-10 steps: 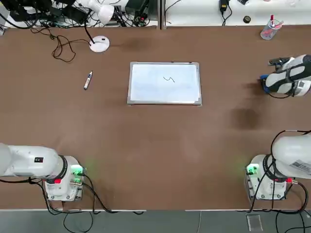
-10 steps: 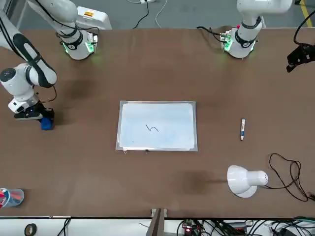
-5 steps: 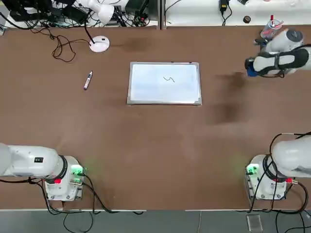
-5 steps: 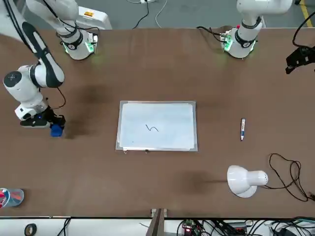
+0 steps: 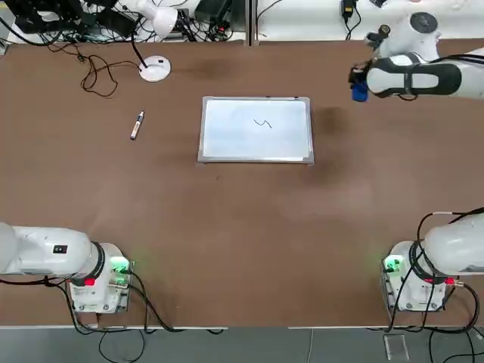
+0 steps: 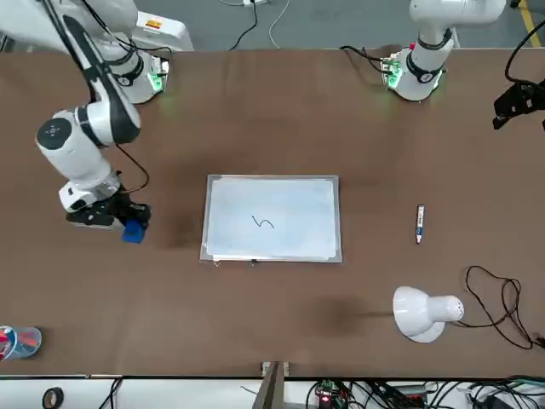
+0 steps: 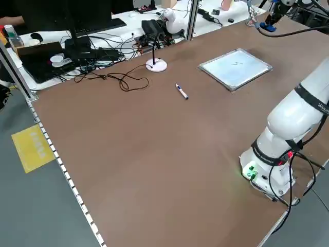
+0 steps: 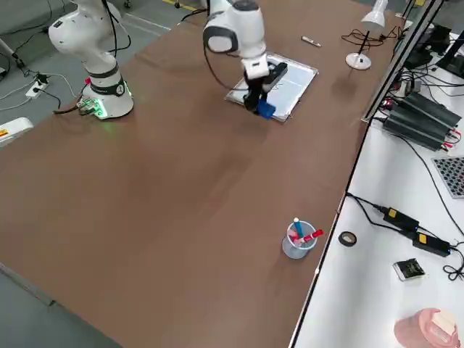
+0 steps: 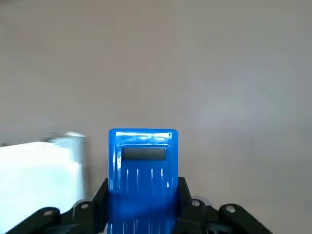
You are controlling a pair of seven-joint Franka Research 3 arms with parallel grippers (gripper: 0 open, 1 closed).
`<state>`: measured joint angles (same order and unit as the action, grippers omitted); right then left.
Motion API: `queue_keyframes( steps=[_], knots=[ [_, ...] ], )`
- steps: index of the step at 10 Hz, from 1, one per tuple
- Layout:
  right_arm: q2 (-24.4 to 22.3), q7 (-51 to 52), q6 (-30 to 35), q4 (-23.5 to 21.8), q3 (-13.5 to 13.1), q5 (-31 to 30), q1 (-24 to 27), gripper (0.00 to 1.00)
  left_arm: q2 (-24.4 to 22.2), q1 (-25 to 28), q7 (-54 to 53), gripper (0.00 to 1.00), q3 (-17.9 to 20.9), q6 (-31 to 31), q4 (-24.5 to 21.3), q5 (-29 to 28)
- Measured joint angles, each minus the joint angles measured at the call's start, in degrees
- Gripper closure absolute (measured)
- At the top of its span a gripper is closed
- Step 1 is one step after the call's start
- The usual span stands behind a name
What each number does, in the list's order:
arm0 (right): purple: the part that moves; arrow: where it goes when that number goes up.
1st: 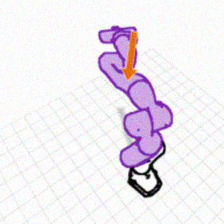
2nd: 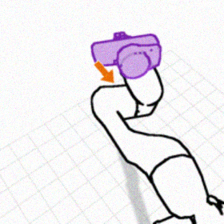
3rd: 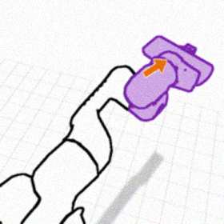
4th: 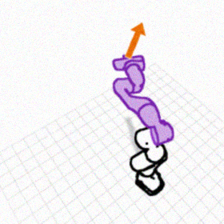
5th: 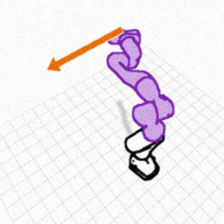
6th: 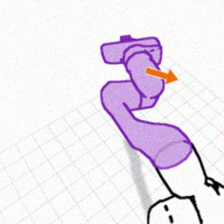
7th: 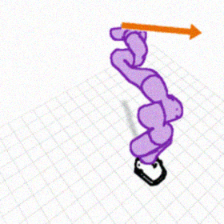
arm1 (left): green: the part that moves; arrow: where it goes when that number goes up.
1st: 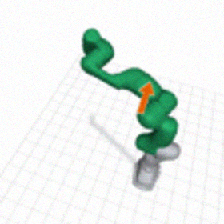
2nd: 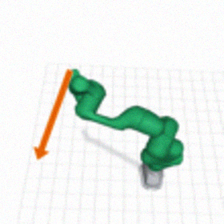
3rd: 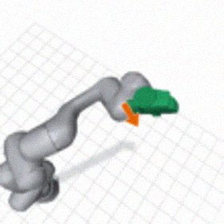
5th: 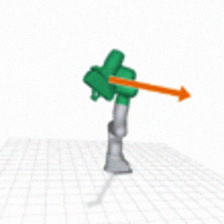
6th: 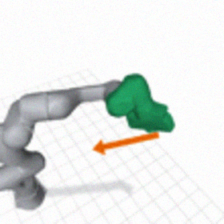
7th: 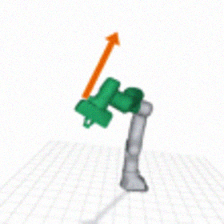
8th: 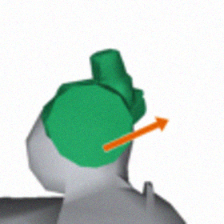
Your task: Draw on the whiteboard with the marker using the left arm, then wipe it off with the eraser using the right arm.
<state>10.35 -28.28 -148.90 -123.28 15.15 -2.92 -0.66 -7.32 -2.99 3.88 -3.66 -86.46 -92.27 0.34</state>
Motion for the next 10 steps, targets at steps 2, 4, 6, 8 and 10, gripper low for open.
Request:
queue_keyframes(
  steps=[2, 4, 6, 8, 10],
  knots=[
    [1.6, -9.1, 0.9, 3.1, 0.8, -3.4, -3.4, 0.44, 0.0, 0.0, 0.0, 0.0, 0.0, 0.0, 0.0, 0.0],
    [4.8, -19.8, 2.1, 6.4, 1.1, -9.7, -6.7, 0.44, 0.0, 0.1, 0.0, 0.0, 0.1, 0.0, 0.0, 0.0],
    [9.0, -29.9, 4.5, 10.6, 1.2, -15.5, -10.2, 0.44, 0.0, 0.1, 0.0, 0.0, 0.1, 0.0, 0.0, 0.0],
    [12.5, -36.5, 5.8, 13.9, 1.2, -18.0, -13.3, 0.44, 0.0, 0.1, 0.0, 0.0, 0.1, 0.0, -0.1, 0.0],
    [15.0, -42.5, 6.0, 16.0, 1.2, -19.7, -16.4, 0.44, 0.0, 0.1, 0.0, 0.0, 0.1, 0.0, -0.1, 0.0]
  ],
)
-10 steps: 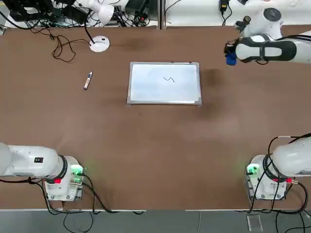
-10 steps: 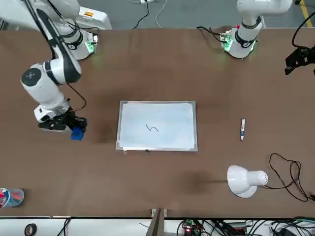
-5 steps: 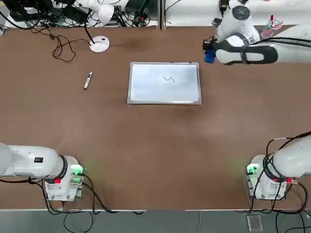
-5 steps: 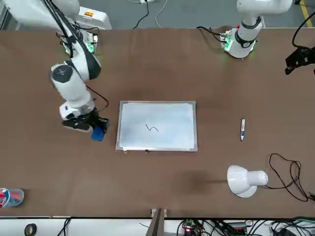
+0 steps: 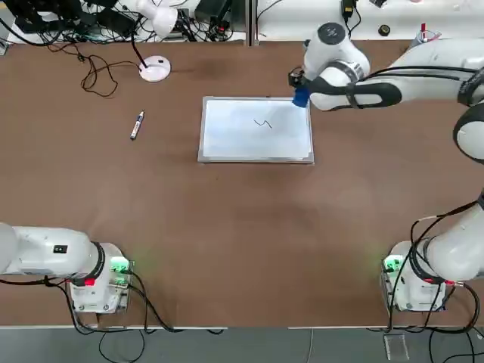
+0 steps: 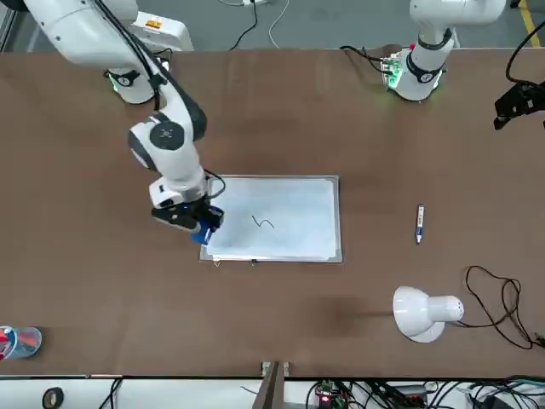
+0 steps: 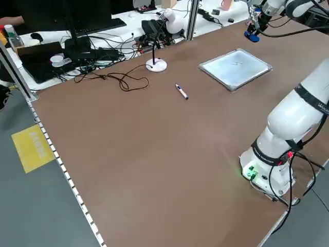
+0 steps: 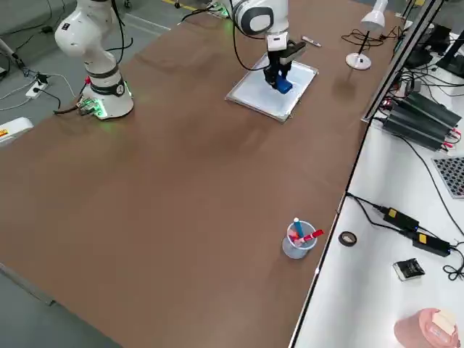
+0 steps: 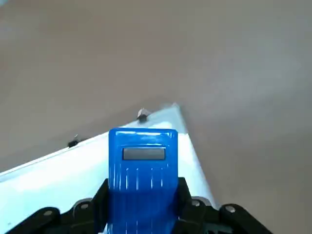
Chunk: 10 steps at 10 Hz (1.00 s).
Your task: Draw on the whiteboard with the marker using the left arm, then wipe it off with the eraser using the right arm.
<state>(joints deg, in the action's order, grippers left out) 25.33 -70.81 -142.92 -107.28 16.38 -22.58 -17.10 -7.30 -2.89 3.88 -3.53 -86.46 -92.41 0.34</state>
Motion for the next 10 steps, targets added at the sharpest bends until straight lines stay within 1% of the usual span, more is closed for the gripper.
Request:
queue_keyframes(
  steps=[1, 5, 7, 10],
  knots=[
    [1.2, -3.8, 0.1, 1.0, 0.0, -1.7, -1.5, 0.44, 0.0, 0.0, 0.0, 0.0, 0.0, 0.0, 0.0, 0.0],
    [7.4, -19.3, 0.3, 4.2, 0.0, -11.9, -6.2, 0.44, 0.1, 0.1, 0.0, 0.0, 0.1, 0.0, -0.2, 0.0],
    [9.6, -22.6, 0.1, 4.6, 0.0, -13.8, -7.8, 0.44, 0.1, 0.1, 0.0, 0.0, 0.2, 0.0, -0.3, 0.0],
    [11.0, -23.8, -0.1, 4.8, 0.1, -14.4, -9.8, 0.44, 0.1, 0.1, 0.0, 0.0, 0.2, 0.0, -0.5, 0.0]
  ],
)
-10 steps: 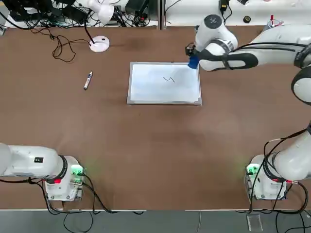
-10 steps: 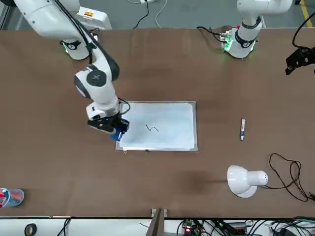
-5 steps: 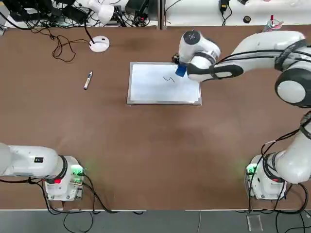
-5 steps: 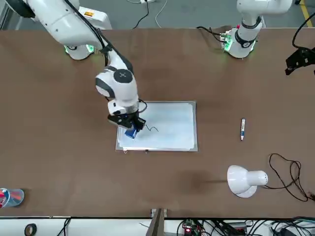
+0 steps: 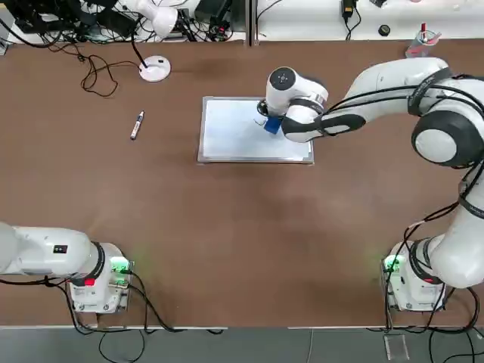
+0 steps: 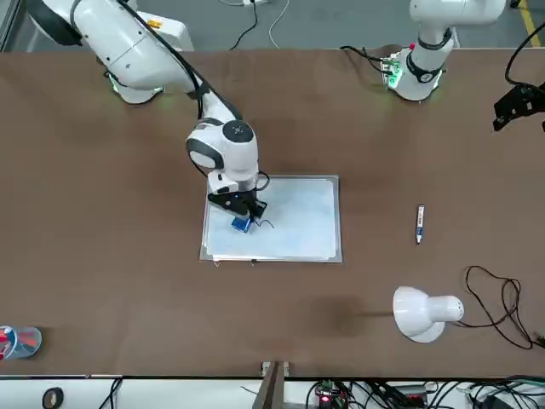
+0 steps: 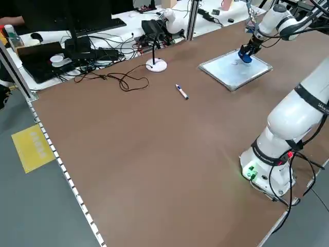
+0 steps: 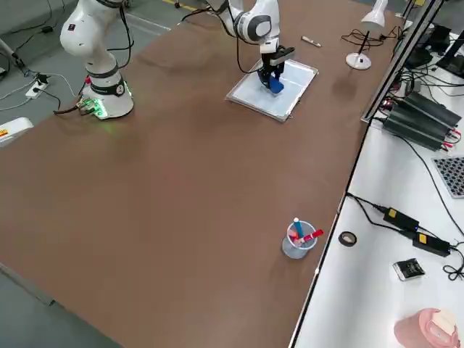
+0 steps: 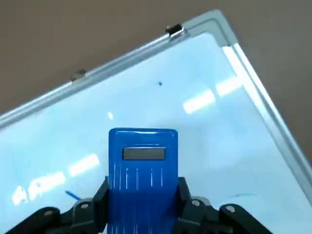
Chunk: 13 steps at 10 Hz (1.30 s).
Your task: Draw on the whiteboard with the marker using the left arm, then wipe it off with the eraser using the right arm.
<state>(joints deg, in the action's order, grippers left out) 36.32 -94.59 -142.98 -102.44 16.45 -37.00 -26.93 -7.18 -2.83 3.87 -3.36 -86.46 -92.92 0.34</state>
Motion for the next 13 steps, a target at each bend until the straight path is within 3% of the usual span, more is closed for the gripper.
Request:
queue_keyframes(
  steps=[8, 13],
  knots=[
    [2.3, -4.9, 0.0, -0.2, 0.1, -8.4, -2.0, 0.44, 0.1, 0.1, 0.0, 0.0, 0.2, 0.0, -0.2, 0.0],
    [3.1, -5.9, 0.2, 0.8, 0.2, -9.4, -2.0, 0.44, 0.3, 0.3, 0.0, 0.0, 0.2, 0.0, -0.2, 0.0]
  ],
)
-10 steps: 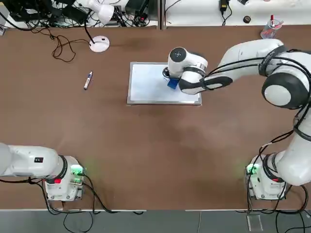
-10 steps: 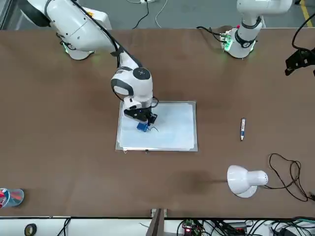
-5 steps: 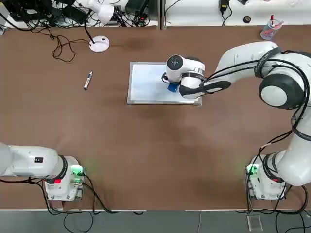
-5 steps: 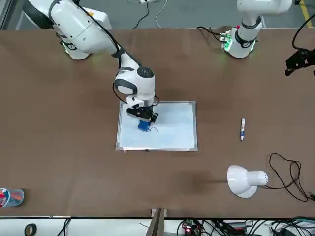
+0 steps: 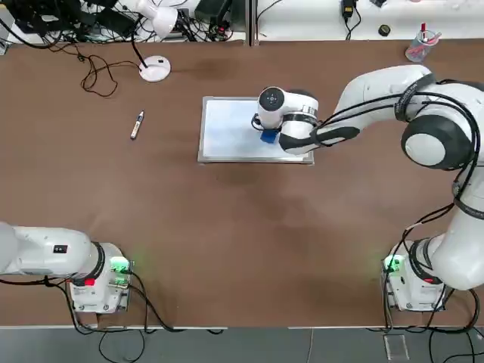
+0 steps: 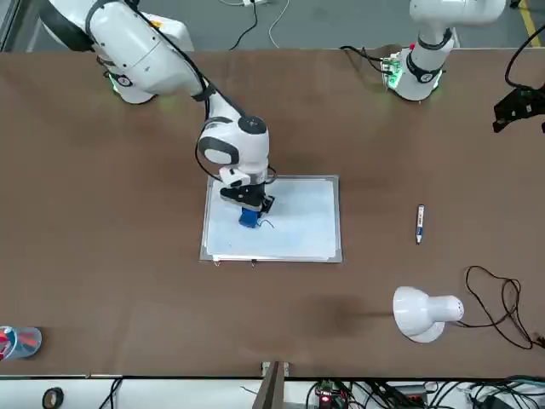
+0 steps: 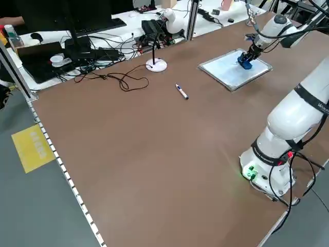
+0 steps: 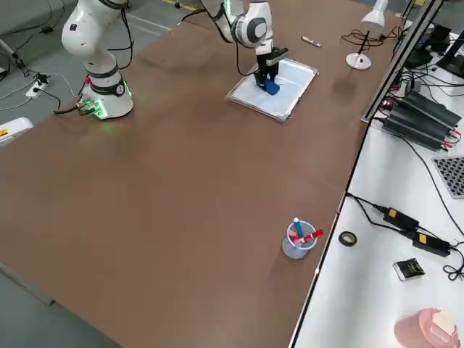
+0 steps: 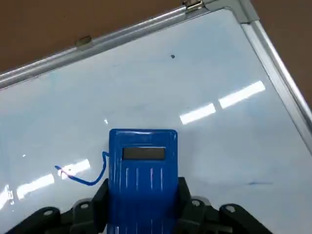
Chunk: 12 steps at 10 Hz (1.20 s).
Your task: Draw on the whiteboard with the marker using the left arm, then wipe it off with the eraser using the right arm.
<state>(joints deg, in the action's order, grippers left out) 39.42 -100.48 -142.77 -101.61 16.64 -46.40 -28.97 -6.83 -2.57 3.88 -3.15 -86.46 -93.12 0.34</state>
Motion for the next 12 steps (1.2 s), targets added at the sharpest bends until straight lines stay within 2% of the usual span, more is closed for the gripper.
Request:
queue_keyframes(
  steps=[5, 12],
  knots=[
    [3.8, -0.4, 1.6, 6.2, 0.0, -0.6, -1.1, 0.44, 0.0, 0.5, 0.0, 0.0, 0.1, 0.0, 0.0, 0.0],
    [10.1, -4.1, 4.0, 16.8, -1.0, -4.0, -5.3, 0.44, 0.1, 0.5, 0.0, 0.0, 0.1, 0.0, 0.0, 0.0]
  ],
)
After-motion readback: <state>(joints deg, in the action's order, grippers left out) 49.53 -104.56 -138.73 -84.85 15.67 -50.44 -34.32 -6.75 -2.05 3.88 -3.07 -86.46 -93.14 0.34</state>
